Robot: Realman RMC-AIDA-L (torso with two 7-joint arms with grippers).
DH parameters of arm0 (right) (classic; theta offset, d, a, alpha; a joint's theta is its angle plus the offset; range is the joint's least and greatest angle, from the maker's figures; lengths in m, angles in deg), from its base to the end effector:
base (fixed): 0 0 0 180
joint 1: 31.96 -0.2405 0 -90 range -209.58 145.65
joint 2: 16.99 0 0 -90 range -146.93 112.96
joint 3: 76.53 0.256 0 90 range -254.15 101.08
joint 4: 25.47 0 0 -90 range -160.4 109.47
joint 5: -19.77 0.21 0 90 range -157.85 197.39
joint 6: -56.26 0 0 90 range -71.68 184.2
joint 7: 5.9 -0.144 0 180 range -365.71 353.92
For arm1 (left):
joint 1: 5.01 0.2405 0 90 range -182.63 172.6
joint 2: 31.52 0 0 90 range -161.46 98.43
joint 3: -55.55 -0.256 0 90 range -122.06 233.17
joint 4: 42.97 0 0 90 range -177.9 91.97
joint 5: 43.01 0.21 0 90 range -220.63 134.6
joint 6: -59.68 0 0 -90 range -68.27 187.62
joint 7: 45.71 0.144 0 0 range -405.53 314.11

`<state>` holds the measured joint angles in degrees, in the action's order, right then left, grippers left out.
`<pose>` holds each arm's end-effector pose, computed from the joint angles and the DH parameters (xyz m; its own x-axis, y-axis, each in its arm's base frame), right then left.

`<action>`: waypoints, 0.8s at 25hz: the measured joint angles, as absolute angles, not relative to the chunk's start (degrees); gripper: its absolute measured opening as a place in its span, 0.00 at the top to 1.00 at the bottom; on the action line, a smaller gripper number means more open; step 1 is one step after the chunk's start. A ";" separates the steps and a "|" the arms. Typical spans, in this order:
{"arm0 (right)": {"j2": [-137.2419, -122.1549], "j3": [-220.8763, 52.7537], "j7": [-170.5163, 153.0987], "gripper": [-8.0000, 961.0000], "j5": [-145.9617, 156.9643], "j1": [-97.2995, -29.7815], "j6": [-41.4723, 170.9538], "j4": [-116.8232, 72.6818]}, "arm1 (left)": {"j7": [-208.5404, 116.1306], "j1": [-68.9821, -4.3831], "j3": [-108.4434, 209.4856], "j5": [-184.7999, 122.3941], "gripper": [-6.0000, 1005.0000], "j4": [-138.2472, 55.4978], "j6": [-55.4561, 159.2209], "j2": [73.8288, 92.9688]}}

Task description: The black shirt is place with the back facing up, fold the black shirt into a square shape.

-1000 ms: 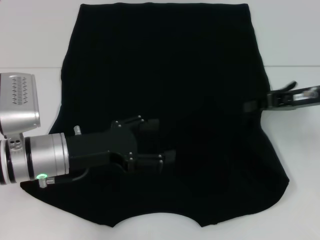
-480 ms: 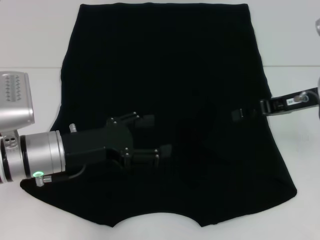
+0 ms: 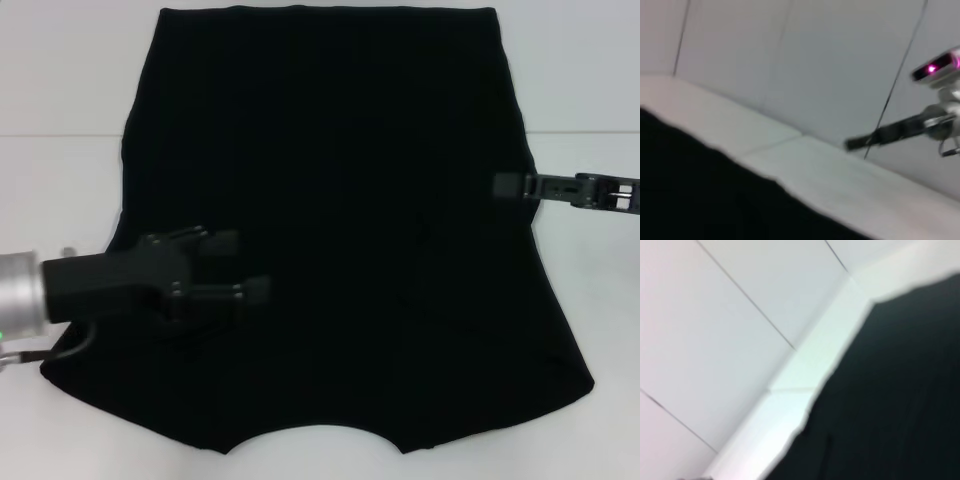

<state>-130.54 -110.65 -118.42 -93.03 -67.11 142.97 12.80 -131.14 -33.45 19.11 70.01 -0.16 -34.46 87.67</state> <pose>0.2539 0.3757 0.0572 0.4450 -0.6543 -0.6114 -0.8110 -0.5840 0.0348 -0.2598 0.3254 0.0234 0.7312 0.3750 0.5698 0.5182 -0.8486 -0.1066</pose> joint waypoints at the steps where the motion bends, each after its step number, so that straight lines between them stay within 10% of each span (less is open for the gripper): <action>1: -130.87 -110.59 -115.65 0.17 -90.97 -66.24 143.70 12.35 | -132.61 -33.34 20.36 72.02 0.07 0.76 -35.09 87.55; 12: -133.15 -111.14 -106.50 0.04 -87.62 -66.74 142.46 9.53 | -152.57 -31.11 33.12 90.80 0.07 11.09 -33.28 86.82; 20: -131.89 -117.17 -106.84 0.04 -88.98 -69.79 142.87 9.63 | -160.29 -30.80 38.68 98.98 0.07 13.03 -32.02 85.90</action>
